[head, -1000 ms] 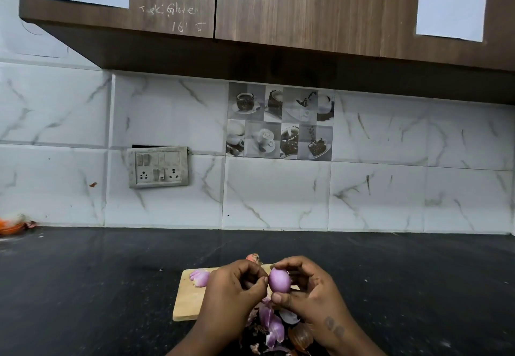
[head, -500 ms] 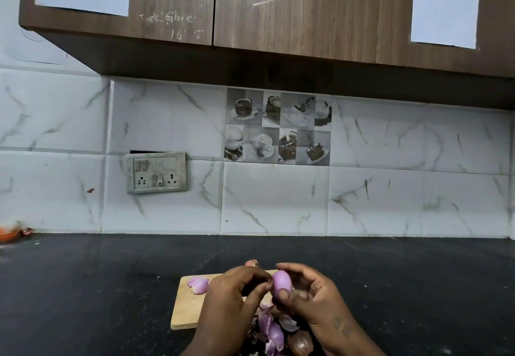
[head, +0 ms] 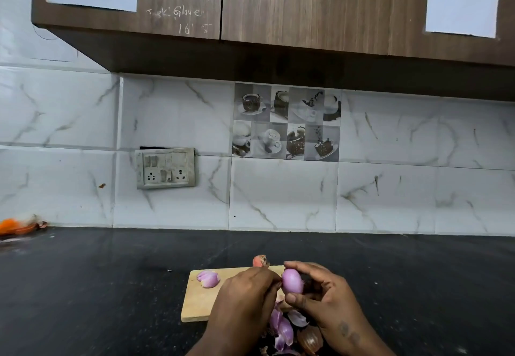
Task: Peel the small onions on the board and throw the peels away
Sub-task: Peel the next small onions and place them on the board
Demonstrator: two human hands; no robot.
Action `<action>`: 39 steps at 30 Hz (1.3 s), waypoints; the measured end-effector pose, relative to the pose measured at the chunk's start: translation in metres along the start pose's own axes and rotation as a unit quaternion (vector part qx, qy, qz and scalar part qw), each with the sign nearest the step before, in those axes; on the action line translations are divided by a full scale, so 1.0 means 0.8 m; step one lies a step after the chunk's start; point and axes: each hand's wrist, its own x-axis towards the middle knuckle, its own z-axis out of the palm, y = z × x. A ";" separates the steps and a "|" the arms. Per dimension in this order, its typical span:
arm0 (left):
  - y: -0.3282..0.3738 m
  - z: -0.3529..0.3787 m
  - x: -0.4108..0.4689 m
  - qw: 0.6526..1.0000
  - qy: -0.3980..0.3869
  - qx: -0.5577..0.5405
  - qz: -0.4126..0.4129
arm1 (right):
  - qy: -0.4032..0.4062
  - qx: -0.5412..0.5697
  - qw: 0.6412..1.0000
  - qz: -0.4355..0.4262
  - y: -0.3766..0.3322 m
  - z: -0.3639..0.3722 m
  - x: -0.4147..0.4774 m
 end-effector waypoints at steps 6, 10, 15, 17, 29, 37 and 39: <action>-0.001 -0.001 0.000 0.998 -0.008 -0.046 -0.052 | 0.001 -0.007 1.000 -0.024 -0.002 0.003 -0.002; 0.002 -0.004 0.004 0.978 -0.002 -0.151 -0.142 | -0.006 0.008 0.999 -0.031 -0.003 0.002 -0.002; 0.008 -0.010 0.009 0.927 -0.016 -0.302 -0.223 | 0.011 0.068 0.998 -0.003 -0.005 0.004 0.001; 0.009 -0.009 0.007 0.928 -0.007 -0.296 -0.226 | 0.017 0.068 0.998 0.001 -0.004 0.003 0.002; 0.006 -0.004 0.003 0.986 0.016 -0.136 -0.090 | 0.008 0.071 0.997 0.001 0.000 0.002 0.003; -0.001 -0.006 0.003 0.992 0.015 -0.108 -0.057 | -0.006 0.045 0.999 -0.012 0.000 0.001 0.000; 0.000 -0.004 0.004 0.998 0.021 -0.060 -0.022 | -0.008 0.024 1.000 -0.017 0.000 0.000 0.000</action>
